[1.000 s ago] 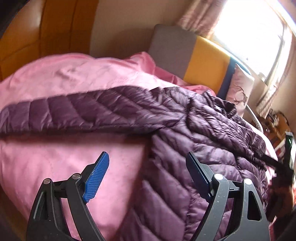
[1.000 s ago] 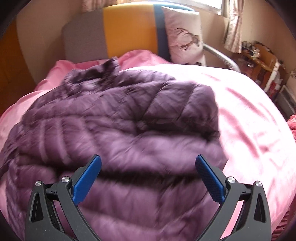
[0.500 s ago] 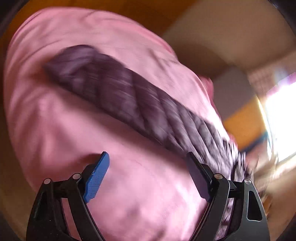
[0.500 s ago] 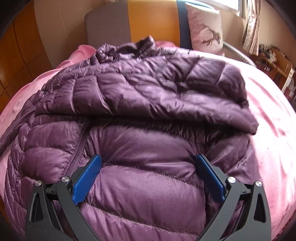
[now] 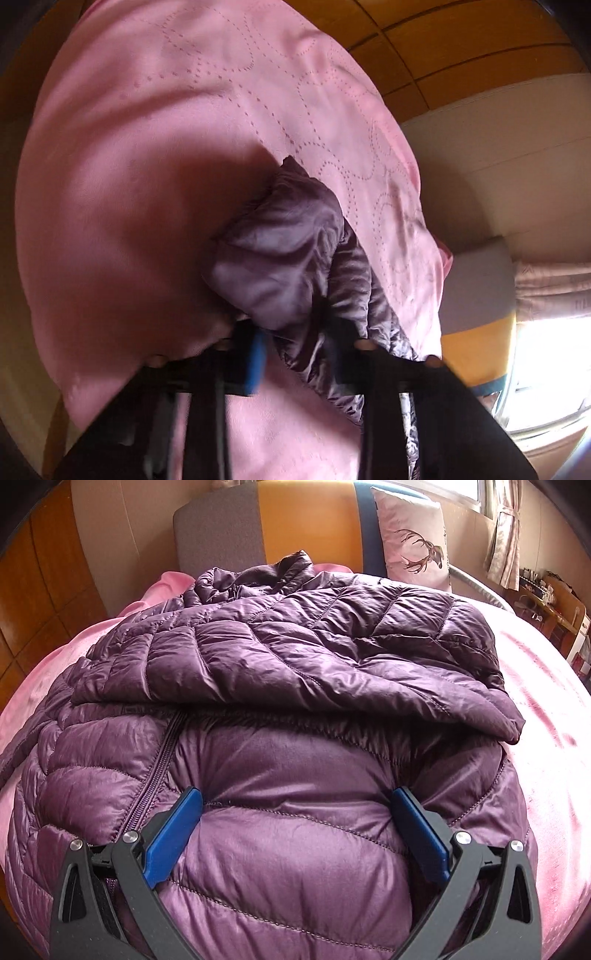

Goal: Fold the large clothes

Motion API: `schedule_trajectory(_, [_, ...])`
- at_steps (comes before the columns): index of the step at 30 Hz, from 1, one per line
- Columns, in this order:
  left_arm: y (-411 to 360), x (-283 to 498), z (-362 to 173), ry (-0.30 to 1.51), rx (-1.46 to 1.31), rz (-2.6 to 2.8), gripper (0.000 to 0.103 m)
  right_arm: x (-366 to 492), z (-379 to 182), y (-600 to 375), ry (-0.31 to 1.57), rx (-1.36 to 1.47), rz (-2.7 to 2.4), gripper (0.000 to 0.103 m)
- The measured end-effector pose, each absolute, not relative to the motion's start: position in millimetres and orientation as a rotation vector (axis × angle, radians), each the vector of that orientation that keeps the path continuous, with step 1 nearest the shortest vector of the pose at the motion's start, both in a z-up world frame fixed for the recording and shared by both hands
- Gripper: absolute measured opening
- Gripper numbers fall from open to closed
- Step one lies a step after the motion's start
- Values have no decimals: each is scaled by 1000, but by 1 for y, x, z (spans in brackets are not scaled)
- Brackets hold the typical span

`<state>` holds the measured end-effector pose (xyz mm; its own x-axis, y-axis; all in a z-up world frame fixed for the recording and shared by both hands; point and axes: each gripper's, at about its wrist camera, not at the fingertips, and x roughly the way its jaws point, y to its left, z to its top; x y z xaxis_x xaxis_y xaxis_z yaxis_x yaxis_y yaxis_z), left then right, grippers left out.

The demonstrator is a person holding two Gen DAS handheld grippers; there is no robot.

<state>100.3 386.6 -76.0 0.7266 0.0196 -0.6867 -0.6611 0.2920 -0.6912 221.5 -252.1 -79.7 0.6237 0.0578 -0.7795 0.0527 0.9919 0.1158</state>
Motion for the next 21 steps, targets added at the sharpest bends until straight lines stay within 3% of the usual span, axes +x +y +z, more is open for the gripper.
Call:
schedule_trajectory(3, [380,108,-65,644,-1119,484,10,221,-80,-252,898,132,2,101])
schedule_trajectory(8, [340,123,-25,606,-907,365,10,221,-80,-252,896,128,3,101])
schedule_trajectory(13, [255,155,18,598,-644,137,10,220,-79,-253,894,131,5,101])
schedule_trajectory(21, [103,196,7,722,-395,-159,10,220,-80,-253,892,132,5,101])
